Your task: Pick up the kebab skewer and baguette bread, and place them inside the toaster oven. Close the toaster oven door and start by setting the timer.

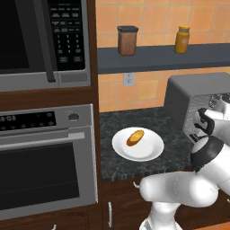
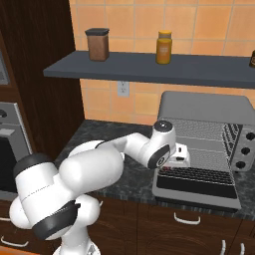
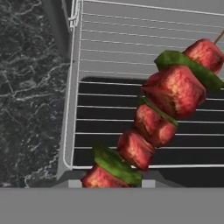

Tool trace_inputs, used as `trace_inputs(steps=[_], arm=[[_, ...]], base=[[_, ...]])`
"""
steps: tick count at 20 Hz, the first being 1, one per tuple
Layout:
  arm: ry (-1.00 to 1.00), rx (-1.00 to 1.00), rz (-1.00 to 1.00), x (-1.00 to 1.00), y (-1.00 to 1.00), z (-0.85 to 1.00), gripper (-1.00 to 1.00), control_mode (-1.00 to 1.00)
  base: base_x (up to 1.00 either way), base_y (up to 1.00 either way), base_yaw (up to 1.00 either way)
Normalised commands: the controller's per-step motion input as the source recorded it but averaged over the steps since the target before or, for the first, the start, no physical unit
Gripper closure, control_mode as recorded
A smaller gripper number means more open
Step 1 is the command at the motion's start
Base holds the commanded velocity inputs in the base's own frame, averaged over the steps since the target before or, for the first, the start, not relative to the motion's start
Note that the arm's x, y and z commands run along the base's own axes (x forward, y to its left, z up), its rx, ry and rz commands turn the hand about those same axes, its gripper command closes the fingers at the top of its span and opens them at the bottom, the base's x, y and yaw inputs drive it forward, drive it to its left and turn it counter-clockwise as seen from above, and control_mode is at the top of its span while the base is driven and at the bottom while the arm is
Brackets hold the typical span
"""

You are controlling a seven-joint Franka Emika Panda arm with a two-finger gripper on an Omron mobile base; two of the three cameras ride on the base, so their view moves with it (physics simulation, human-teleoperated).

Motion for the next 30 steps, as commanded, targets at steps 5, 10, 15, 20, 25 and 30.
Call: trace_inputs(steps=[5,10,15,20,25,30], arm=[[0.0,0.0,0.0,0.02,0.0,-0.16,1.0,-1.0],[0.0,0.0,0.0,0.0,0.0,-0.18,1.0,-1.0],[0.0,0.0,0.0,0.02,0.0,-0.11,1.0,-1.0],[0.0,0.0,0.02,0.01,-0.01,0.02,1.0,-1.0],[-0.01,0.0,0.03,0.11,0.0,0.07,1.0,-1.0],[0.0,0.0,0.01,0.27,0.0,0.0,1.0,-1.0]], base=[[0.0,0.0,0.0],[0.0,0.0,0.0],[0.0,0.0,0.0],[0.0,0.0,0.0],[0.0,0.0,0.0],[0.0,0.0,0.0]])
